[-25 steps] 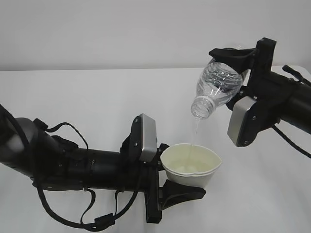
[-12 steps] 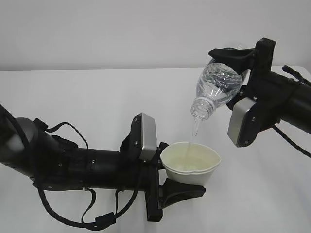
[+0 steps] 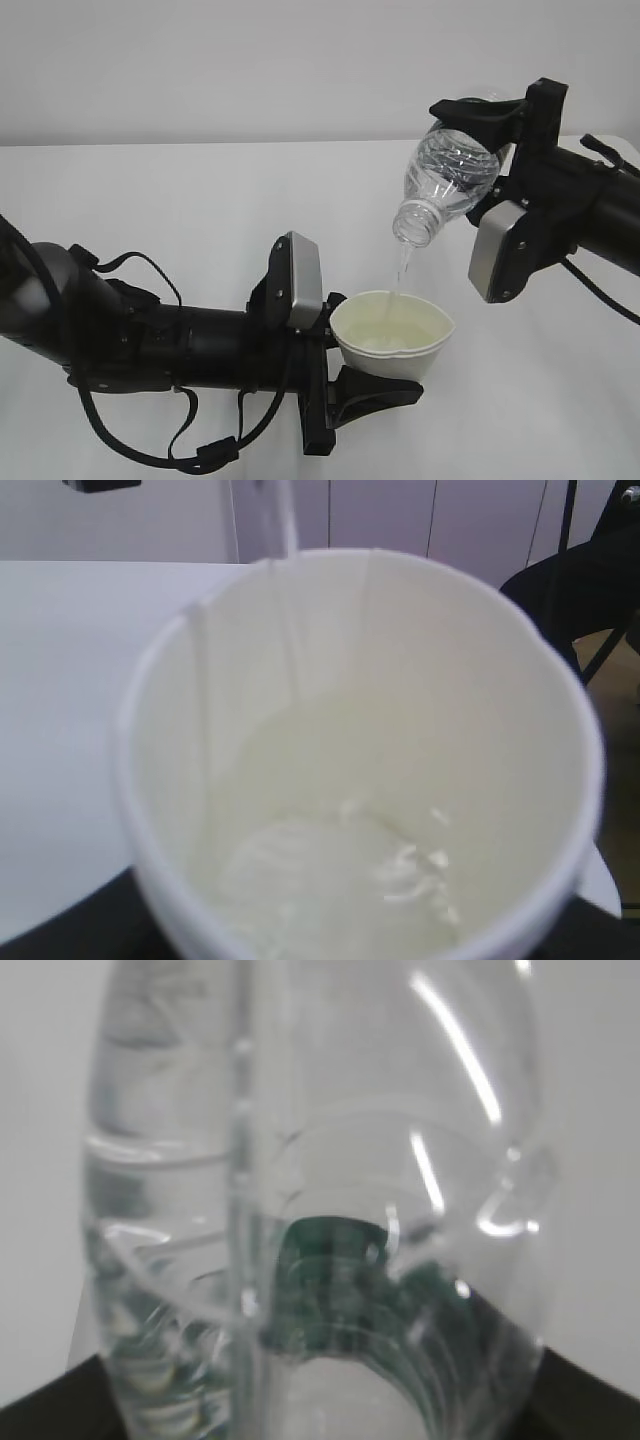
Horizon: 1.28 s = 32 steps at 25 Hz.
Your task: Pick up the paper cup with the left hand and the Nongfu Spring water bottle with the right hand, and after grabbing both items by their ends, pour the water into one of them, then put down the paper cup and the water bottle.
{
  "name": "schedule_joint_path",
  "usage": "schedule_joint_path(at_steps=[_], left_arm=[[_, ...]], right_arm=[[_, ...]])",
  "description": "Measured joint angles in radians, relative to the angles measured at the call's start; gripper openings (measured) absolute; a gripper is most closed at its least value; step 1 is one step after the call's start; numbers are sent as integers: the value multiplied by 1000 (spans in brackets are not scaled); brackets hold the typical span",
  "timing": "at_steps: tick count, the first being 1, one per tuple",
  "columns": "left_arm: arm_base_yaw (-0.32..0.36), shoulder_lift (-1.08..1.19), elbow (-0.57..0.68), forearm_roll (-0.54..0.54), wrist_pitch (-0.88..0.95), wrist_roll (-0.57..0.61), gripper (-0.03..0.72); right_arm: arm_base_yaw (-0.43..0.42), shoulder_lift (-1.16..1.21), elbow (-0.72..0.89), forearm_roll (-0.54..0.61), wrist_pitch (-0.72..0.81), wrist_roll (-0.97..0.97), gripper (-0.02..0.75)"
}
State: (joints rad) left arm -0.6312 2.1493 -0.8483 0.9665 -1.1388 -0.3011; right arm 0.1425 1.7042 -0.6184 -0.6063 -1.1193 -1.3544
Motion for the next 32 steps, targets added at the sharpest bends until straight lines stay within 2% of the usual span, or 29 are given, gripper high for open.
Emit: schedule_joint_path(at_steps=[32], left_arm=[[0,0,0,-15,1,0,429]], right_arm=[[0,0,0,0,0,0,475]])
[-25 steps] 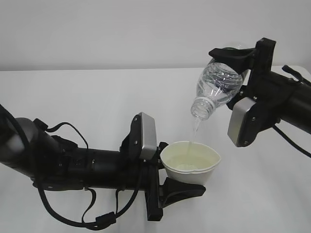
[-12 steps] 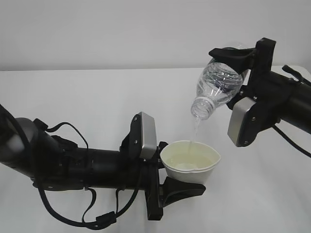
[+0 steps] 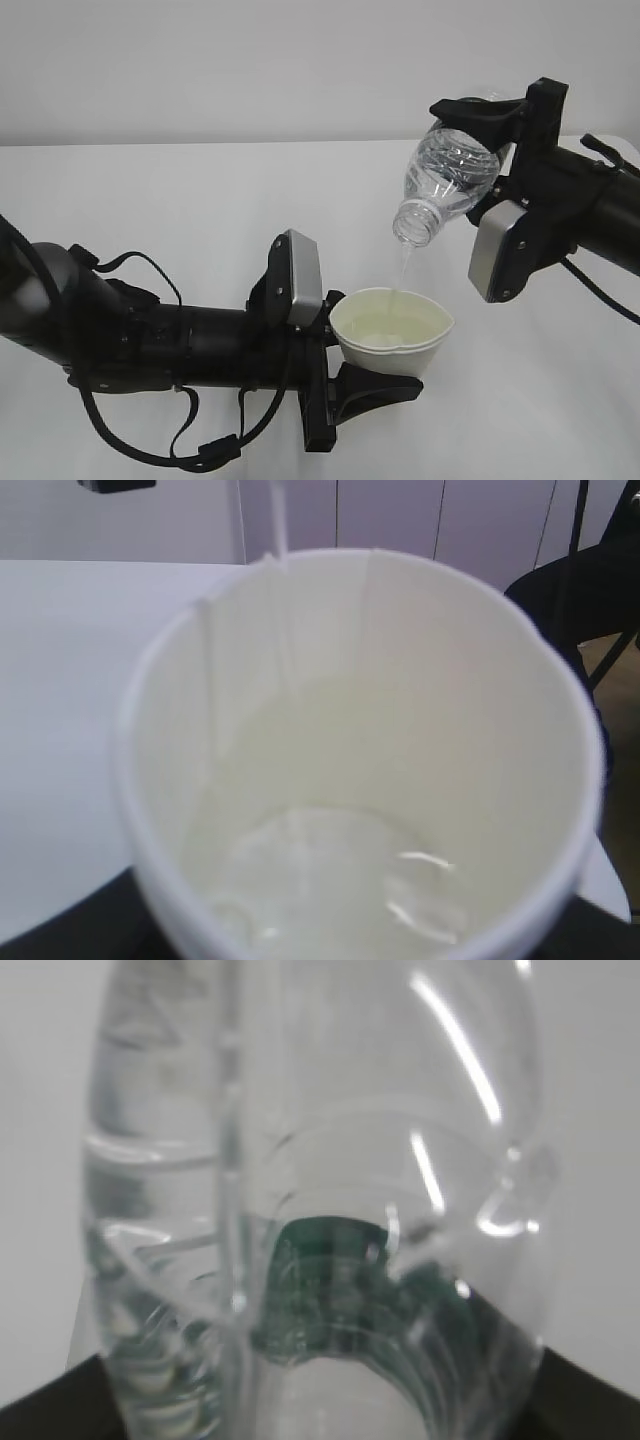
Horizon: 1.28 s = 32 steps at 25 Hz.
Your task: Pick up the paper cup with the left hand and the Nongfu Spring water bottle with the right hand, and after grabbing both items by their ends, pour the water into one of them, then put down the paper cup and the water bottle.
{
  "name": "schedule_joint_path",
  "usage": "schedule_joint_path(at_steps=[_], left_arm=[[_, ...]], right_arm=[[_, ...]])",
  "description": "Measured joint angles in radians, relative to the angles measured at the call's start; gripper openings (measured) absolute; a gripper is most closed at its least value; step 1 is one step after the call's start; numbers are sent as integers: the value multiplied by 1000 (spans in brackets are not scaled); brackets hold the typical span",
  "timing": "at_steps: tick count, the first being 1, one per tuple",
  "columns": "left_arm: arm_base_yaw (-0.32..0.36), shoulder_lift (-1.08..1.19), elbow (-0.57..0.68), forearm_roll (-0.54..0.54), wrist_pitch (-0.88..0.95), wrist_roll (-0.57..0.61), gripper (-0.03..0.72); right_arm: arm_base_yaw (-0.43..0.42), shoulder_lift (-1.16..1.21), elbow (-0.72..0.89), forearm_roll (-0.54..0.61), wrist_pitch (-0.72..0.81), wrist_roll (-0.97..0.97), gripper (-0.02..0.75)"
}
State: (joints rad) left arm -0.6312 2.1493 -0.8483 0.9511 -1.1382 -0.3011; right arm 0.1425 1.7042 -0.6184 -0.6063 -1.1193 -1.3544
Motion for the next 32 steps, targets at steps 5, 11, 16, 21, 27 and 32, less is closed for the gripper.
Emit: schedule_joint_path(at_steps=[5,11,16,21,27,32], left_arm=[[0,0,0,-1,0,0,429],[0,0,0,-1,0,0,429],[0,0,0,-1,0,0,429],[0,0,0,-5,0,0,429],[0,0,0,-30,2,0,429],[0,0,0,-37,2,0,429]], right_arm=[[0,0,0,0,0,0,475],[0,0,0,0,-2,0,475],[0,0,0,0,-4,0,475],[0,0,0,0,-5,0,475],[0,0,0,0,-6,0,475],[0,0,0,0,-6,0,475]])
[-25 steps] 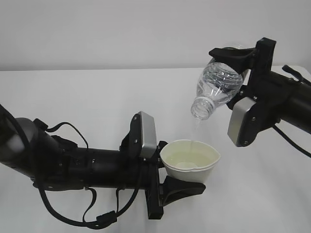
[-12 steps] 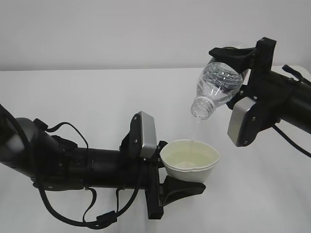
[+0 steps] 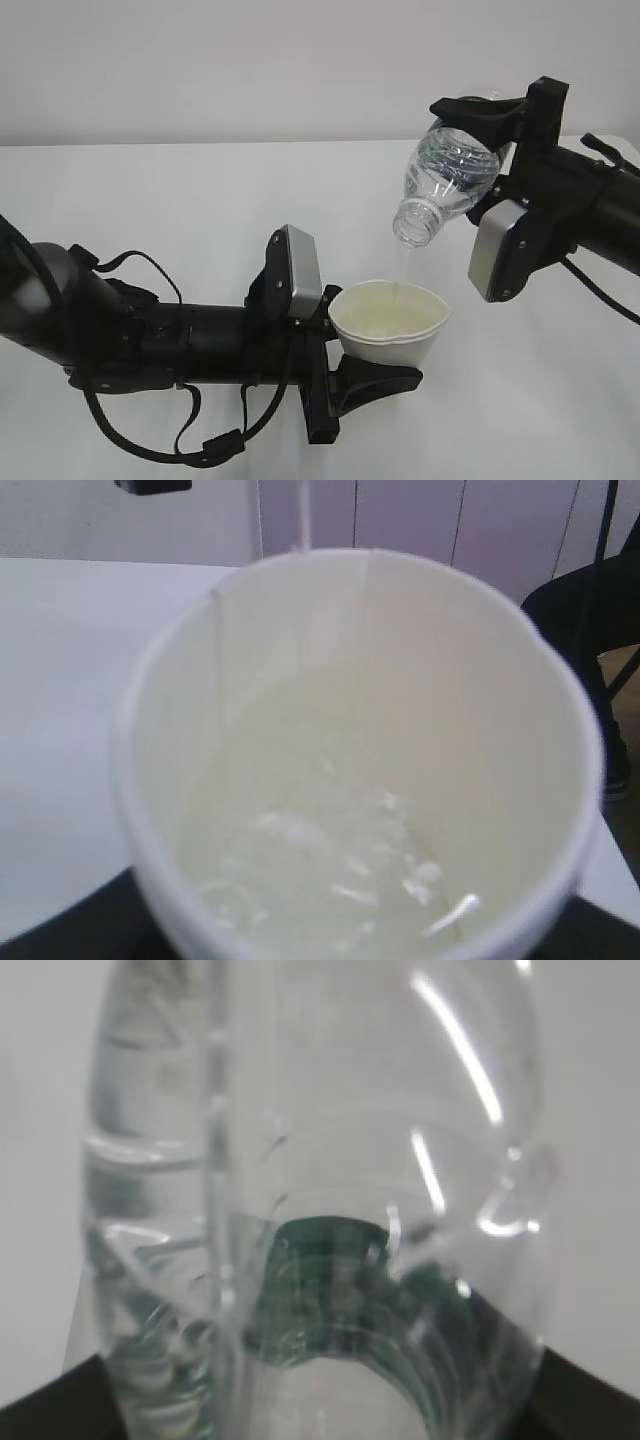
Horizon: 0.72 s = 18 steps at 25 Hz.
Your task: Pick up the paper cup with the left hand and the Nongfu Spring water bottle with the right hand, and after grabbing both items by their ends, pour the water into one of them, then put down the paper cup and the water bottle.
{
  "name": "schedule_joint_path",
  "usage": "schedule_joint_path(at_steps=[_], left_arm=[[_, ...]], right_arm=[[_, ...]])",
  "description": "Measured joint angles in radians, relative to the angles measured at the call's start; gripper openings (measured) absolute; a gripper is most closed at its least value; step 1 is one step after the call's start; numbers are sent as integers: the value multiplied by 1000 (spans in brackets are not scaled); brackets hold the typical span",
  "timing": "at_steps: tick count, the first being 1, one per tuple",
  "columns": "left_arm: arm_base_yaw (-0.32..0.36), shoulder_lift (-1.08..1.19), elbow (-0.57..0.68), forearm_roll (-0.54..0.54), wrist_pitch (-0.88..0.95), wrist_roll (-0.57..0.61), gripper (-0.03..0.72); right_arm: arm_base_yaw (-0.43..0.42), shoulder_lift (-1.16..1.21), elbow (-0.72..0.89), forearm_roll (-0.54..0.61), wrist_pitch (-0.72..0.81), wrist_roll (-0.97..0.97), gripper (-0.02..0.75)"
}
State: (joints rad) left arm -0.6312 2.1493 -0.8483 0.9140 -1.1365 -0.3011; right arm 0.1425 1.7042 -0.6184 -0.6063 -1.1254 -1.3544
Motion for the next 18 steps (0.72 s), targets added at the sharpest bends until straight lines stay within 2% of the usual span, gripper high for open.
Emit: schedule_joint_path(at_steps=[18], left_arm=[[0,0,0,-6,0,0,429]], right_arm=[[0,0,0,0,0,-2,475]])
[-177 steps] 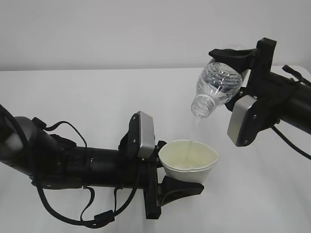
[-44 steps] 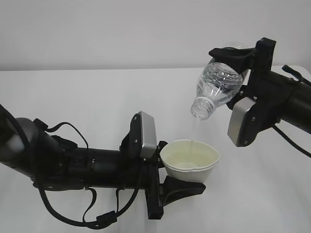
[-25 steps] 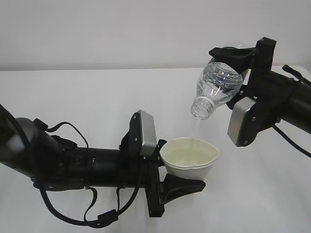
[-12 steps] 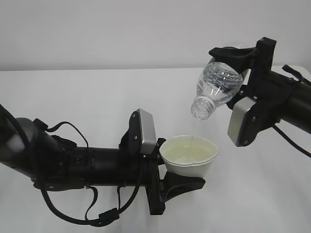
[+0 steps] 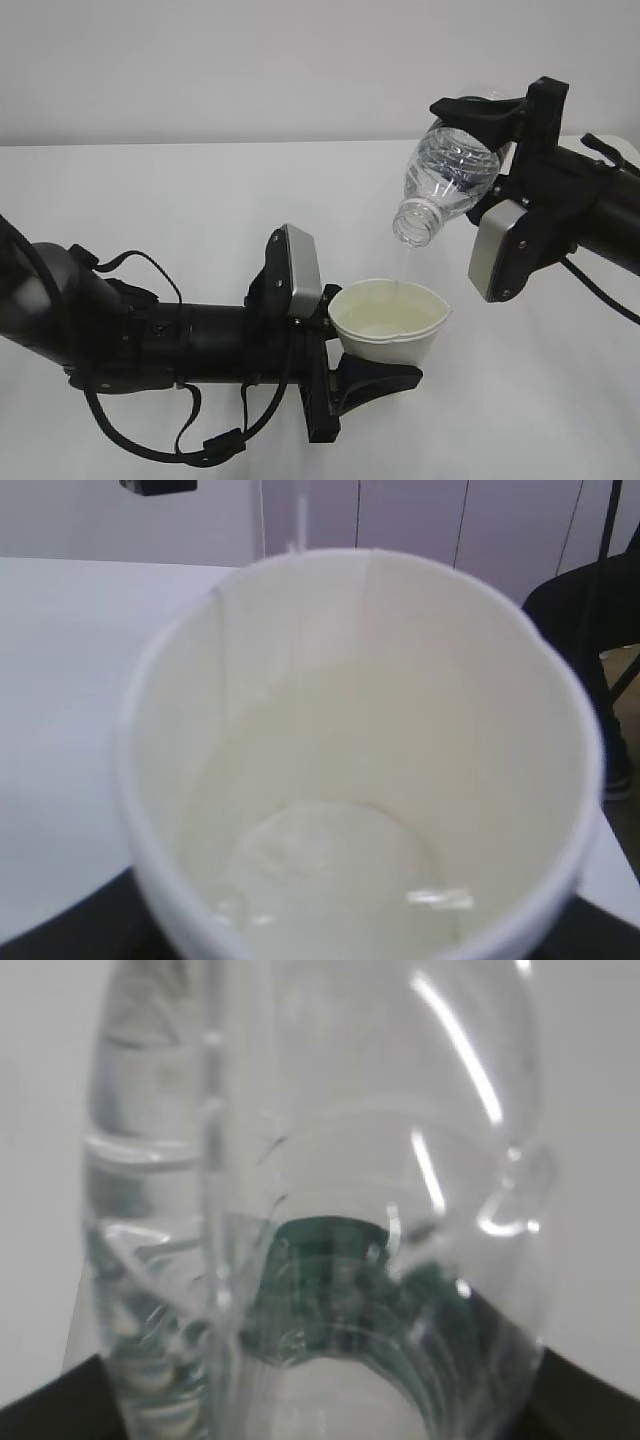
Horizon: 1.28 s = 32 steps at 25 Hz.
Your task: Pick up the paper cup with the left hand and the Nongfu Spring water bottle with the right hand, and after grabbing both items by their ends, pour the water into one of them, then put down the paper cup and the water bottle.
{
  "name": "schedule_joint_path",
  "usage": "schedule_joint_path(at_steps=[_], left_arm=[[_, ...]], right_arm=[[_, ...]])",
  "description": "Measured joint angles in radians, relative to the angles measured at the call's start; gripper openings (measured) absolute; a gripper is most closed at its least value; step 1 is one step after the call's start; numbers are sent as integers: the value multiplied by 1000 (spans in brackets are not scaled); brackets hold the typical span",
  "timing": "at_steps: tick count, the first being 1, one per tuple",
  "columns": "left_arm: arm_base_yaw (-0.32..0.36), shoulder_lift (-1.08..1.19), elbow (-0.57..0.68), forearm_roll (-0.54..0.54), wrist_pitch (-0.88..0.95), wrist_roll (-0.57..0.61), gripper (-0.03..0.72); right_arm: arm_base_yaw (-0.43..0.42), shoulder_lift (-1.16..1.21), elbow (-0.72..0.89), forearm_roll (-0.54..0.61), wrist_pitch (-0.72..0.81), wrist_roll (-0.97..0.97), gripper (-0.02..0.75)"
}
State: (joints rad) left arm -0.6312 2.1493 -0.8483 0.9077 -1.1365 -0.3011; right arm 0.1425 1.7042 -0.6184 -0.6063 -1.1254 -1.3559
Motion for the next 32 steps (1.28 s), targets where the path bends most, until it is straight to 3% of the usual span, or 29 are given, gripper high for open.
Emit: schedule_joint_path(at_steps=[21,32], left_arm=[[0,0,0,0,0,0,429],[0,0,0,0,0,0,429]], right_arm=[[0,0,0,0,0,-20,475],[0,0,0,0,0,93,475]])
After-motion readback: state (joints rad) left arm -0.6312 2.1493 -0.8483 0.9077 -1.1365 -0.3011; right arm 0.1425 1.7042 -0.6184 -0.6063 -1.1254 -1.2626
